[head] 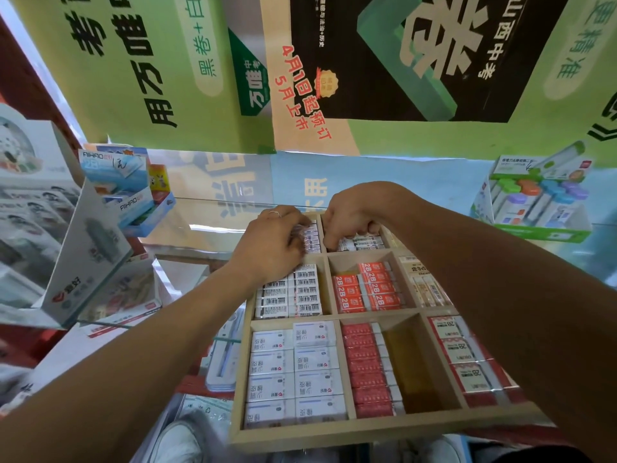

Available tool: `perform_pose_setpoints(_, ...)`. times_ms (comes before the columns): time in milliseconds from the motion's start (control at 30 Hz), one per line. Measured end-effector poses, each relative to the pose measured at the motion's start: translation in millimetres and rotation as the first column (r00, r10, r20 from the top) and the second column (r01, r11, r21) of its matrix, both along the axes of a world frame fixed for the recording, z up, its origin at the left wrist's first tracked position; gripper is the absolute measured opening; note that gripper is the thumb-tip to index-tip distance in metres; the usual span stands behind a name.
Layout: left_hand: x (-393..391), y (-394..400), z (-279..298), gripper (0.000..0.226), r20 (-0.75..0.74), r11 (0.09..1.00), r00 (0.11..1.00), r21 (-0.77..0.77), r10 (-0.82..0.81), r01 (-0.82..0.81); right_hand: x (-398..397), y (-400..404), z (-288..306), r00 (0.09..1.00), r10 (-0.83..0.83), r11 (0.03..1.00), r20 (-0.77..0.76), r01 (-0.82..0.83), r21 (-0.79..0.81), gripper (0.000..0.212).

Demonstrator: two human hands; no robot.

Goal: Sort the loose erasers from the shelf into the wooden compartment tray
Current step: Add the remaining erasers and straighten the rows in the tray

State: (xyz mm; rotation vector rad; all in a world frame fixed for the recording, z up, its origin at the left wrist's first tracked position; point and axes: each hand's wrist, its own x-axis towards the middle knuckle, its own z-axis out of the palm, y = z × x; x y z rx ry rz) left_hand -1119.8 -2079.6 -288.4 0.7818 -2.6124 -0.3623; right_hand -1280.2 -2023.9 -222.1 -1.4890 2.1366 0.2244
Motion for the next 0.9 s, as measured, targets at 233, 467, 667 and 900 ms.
perform_pose_setpoints(233, 1.1, 8.6, 6.5, 0.053, 0.023, 1.000, 1.000, 0.021, 0.018, -0.019, -3.0, 21.8, -5.4, 0.997, 0.000, 0.993, 0.077, 0.009, -0.117, 0.036)
perform_pose_setpoints(467, 0.0, 9.4, 10.8, 0.041, -0.004, 0.993, 1.000, 0.119, 0.019, -0.018, -27.4, 63.9, -11.6, 0.960, -0.054, 0.803, 0.276, 0.206, -0.559, 0.018)
perform_pose_setpoints(667, -29.8, 27.7, 21.2, 0.030, -0.100, 0.987, 0.995, 0.159, -0.014, 0.030, -62.0, 112.8, -21.9, 0.929, -0.219, 0.626, 0.297, 0.367, -0.688, 0.019)
perform_pose_setpoints(900, -80.1, 53.4, 21.3, 0.029, -0.087, 0.981, 0.987, 0.130, -0.135, 0.146, -88.5, 113.3, -17.8, 0.935, -0.278, 0.675, 0.222, 0.354, -0.648, 0.023)
